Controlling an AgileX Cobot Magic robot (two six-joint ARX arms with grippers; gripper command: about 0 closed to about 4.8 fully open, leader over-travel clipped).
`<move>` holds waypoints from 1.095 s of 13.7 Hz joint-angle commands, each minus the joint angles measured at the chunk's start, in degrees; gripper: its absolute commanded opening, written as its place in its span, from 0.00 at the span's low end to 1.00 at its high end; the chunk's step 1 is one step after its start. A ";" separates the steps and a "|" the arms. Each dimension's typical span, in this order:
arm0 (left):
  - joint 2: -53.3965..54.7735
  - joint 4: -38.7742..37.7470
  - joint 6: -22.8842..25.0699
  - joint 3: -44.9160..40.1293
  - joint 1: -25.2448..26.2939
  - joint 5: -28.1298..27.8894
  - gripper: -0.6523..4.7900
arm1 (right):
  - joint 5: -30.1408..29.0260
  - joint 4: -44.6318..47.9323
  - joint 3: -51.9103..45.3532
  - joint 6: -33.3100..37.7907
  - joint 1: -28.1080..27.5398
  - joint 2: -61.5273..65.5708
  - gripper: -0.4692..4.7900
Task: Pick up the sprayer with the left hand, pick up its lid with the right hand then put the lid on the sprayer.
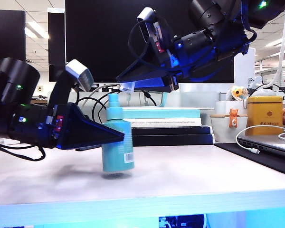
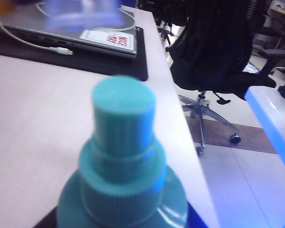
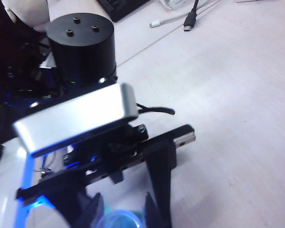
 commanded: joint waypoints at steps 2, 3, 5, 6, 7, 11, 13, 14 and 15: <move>-0.09 0.44 0.26 1.16 -1.68 0.44 0.61 | 0.37 0.04 0.33 -0.81 1.44 0.37 0.11; -0.04 0.44 0.28 1.27 -1.95 0.42 0.61 | 0.37 -1.18 0.33 -1.75 1.84 0.57 0.11; 0.35 0.39 0.26 1.25 -1.95 0.39 0.61 | 0.37 -2.84 0.35 -3.15 1.81 0.55 0.11; 0.37 -0.24 0.74 1.25 -1.95 -0.02 0.61 | 0.39 -2.89 0.35 -3.32 1.81 0.55 0.11; 0.37 -0.68 1.25 1.25 -1.95 -0.48 0.61 | 0.37 -2.91 0.35 -3.32 1.81 0.55 0.11; 0.37 -2.12 3.30 1.25 -1.95 -2.14 0.61 | 0.44 -3.63 0.35 -3.61 1.81 0.55 0.11; 0.37 -2.10 3.28 1.27 -1.95 -2.14 0.61 | 1.62 -4.55 0.35 -5.01 1.81 0.55 0.11; 0.37 -2.12 3.28 1.27 -1.95 -2.10 0.61 | 2.16 -4.63 0.35 -5.33 1.81 0.57 0.11; 0.37 -2.12 3.26 1.27 -1.97 -2.10 0.61 | 2.56 -4.63 0.35 -5.51 1.81 0.55 0.11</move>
